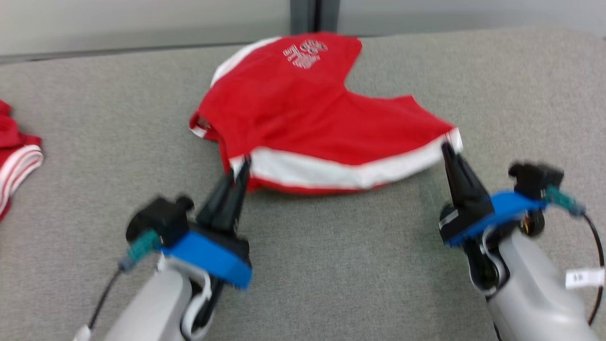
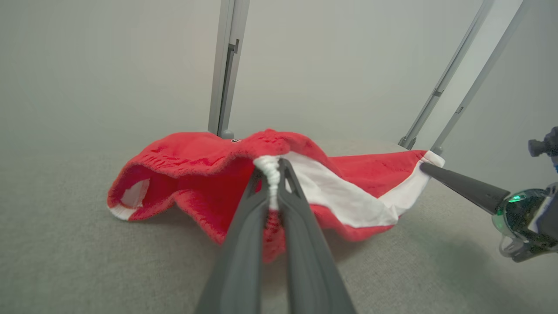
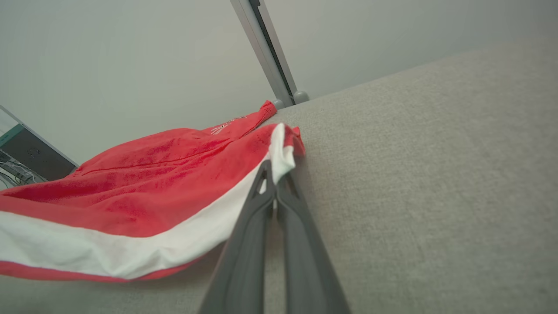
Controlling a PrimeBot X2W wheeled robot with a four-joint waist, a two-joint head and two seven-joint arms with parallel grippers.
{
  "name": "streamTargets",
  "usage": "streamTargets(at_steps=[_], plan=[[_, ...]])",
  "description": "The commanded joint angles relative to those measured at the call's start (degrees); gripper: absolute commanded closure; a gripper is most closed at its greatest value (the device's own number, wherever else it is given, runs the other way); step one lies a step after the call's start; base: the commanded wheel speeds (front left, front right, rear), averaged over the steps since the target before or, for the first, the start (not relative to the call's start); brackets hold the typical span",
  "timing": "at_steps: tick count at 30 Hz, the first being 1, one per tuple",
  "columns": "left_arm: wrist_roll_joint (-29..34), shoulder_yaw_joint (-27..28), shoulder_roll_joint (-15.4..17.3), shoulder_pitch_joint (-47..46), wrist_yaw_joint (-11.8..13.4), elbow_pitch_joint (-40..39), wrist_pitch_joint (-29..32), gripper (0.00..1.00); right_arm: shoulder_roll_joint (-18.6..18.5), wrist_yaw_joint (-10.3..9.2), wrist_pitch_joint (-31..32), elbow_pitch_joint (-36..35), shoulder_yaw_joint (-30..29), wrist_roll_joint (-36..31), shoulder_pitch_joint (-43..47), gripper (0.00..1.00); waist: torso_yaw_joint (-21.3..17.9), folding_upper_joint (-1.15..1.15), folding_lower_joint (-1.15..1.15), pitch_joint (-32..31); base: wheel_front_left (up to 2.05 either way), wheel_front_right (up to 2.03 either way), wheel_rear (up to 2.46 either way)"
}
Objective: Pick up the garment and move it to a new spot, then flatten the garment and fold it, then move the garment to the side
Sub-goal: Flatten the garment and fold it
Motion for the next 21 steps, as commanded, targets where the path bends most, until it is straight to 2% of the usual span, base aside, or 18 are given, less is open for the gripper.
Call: streamTargets(at_steps=[1, 6, 10, 16, 21], plan=[[0.6, 0.0, -0.2, 3.1, -0.1, -0.7, -0.2, 1.00, -0.8, 0.03, -0.1, -1.6, -0.5, 1.1, 3.6, 1.00, 0.2, 0.01, 0.02, -1.4, 0.00, 0.00, 0.00], [1.0, -0.1, 0.0, 12.5, -0.1, -1.9, -0.2, 1.00, -2.1, 0.03, 0.0, -5.4, -1.6, 3.1, 15.3, 1.00, 1.5, 0.01, 0.02, -5.1, 0.00, 0.00, 0.00], [0.7, 2.2, 0.1, 18.1, -0.1, -2.7, -0.2, 1.00, -3.0, 0.02, 0.1, -8.8, -1.8, 3.5, 23.1, 1.00, 2.1, 0.01, 0.02, -7.5, 0.00, 0.00, 0.00], [1.5, 3.2, 0.7, 24.6, -0.1, -4.5, -0.2, 1.00, -1.5, 0.02, 2.1, -16.4, -4.2, 2.7, 33.5, 1.00, 2.5, 0.01, 0.02, -9.9, 0.00, 0.00, 0.00], [2.1, 3.0, 0.8, 26.2, -0.1, -5.5, -0.2, 1.00, 0.0, 0.02, 5.1, -22.0, -6.9, 0.3, 37.3, 1.00, 2.6, 0.01, 0.02, -10.3, 0.00, 0.00, 0.00]])
